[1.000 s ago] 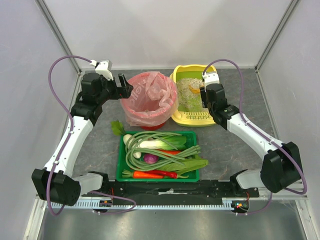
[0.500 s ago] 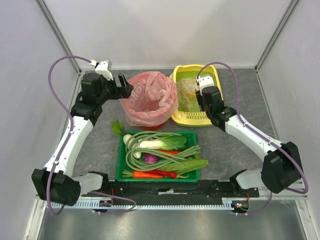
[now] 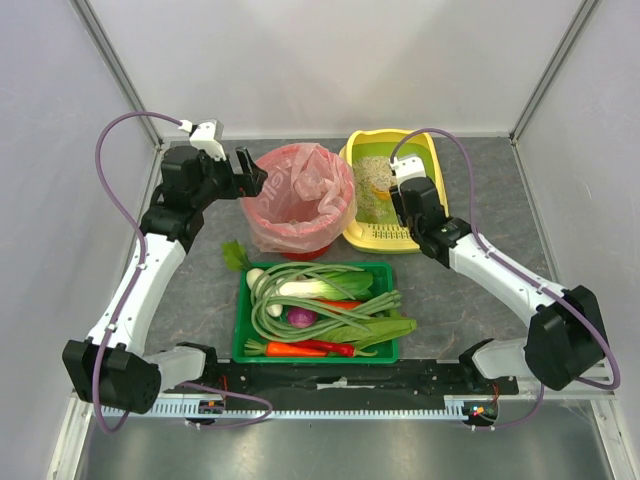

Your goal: Clean the litter box

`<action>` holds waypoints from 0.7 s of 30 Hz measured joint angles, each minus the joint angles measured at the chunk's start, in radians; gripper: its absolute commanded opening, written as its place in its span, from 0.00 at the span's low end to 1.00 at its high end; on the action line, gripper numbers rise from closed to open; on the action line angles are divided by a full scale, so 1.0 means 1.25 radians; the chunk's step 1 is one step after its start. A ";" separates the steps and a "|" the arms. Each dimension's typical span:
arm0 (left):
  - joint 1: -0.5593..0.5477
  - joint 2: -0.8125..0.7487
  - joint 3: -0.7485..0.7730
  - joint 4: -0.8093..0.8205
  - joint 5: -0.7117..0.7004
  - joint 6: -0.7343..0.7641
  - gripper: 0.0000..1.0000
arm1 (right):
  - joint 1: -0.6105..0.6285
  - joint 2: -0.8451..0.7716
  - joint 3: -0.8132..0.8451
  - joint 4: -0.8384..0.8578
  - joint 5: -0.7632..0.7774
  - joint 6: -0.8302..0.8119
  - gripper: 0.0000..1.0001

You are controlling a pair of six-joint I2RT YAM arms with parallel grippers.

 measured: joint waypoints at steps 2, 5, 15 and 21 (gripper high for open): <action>0.000 -0.001 0.000 0.000 0.000 0.000 0.97 | -0.001 -0.002 -0.004 -0.001 0.030 0.003 0.00; 0.000 -0.001 0.000 0.001 0.000 0.000 0.97 | -0.009 -0.015 -0.017 -0.002 0.025 0.006 0.00; 0.000 -0.001 0.000 0.006 0.003 -0.007 0.97 | 0.006 -0.020 -0.013 -0.016 0.029 -0.010 0.00; 0.000 -0.001 0.000 0.011 0.005 -0.008 0.97 | -0.007 -0.014 -0.005 -0.015 0.007 -0.015 0.00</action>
